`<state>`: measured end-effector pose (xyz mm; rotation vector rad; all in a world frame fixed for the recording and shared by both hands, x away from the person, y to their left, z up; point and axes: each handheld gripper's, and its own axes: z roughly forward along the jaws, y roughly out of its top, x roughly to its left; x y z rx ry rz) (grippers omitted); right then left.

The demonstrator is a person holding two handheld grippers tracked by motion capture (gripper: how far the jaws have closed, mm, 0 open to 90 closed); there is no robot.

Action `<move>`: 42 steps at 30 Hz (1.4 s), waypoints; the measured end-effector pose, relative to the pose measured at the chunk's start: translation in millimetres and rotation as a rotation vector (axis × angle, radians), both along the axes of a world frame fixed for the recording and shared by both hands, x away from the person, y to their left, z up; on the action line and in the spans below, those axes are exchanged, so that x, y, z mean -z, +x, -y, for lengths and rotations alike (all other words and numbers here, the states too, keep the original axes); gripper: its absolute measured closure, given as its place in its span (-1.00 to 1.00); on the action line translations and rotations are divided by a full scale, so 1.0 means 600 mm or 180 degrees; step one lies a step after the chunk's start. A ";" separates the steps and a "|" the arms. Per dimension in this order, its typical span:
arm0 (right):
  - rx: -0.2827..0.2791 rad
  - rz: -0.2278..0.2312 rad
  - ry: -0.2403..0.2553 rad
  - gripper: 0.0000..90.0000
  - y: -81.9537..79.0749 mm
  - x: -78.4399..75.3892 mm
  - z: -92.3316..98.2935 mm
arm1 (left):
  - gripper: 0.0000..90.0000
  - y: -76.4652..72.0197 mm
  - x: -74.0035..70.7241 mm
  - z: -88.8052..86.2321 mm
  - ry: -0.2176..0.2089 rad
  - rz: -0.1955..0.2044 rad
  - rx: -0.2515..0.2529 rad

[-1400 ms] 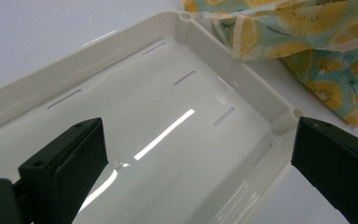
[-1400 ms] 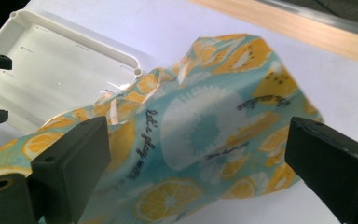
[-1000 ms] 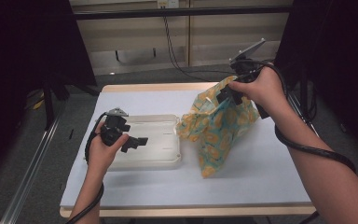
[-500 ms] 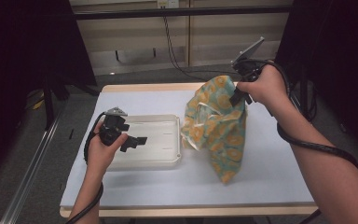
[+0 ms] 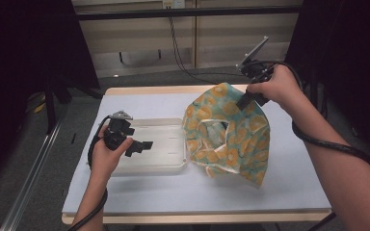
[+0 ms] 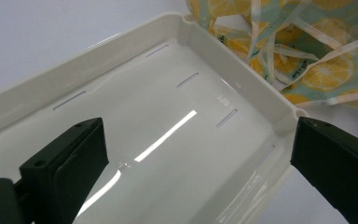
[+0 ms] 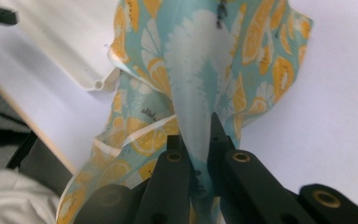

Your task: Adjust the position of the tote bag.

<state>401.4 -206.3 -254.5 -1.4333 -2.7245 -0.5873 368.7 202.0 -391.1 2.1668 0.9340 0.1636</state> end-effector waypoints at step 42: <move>-0.1261 0.0100 -0.0141 1.00 -0.008 -0.007 -0.024 | -0.92 0.000 -0.005 0.018 -0.0056 -0.0035 0.0069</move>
